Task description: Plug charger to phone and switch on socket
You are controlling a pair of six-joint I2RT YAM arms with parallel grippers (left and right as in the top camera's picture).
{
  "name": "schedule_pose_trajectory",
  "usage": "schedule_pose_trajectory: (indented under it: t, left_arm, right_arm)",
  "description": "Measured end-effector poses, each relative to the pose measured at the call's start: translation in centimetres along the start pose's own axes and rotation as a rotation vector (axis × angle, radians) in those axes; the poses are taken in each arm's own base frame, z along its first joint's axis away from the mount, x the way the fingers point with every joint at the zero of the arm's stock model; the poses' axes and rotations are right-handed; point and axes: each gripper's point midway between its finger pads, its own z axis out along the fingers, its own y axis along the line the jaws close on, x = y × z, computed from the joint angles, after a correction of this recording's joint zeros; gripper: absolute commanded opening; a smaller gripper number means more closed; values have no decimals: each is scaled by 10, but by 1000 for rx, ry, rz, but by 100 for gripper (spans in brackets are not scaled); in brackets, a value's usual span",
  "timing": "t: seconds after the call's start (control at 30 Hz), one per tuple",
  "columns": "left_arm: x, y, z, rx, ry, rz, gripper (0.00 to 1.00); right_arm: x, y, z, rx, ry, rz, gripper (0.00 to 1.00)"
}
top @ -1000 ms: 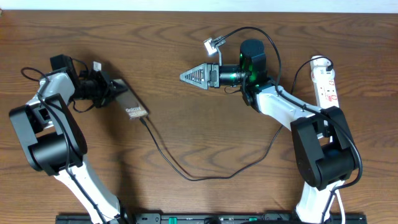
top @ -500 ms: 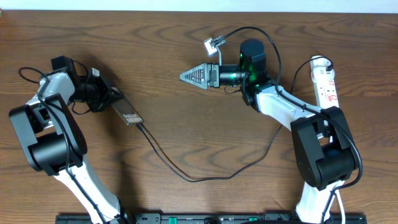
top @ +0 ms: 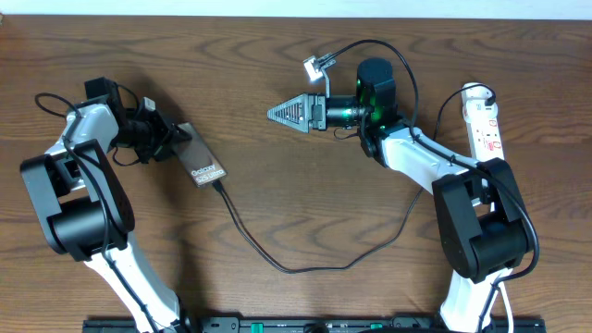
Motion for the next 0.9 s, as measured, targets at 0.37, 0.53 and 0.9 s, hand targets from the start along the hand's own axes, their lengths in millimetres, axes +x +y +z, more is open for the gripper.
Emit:
schedule_pose_trajectory:
  t: [0.37, 0.53, 0.9]
  left_arm:
    - [5, -7, -4, 13, 19, -4, 84]
    - [8, -11, -7, 20, 27, -7, 87]
    - [27, -8, -31, -45, 35, -3, 88]
  right_arm:
    - [0, 0, 0, 0, 0, 0, 99]
    - [1, -1, 0, 2, 3, 7, 99]
    - [6, -5, 0, 14, 18, 28, 99]
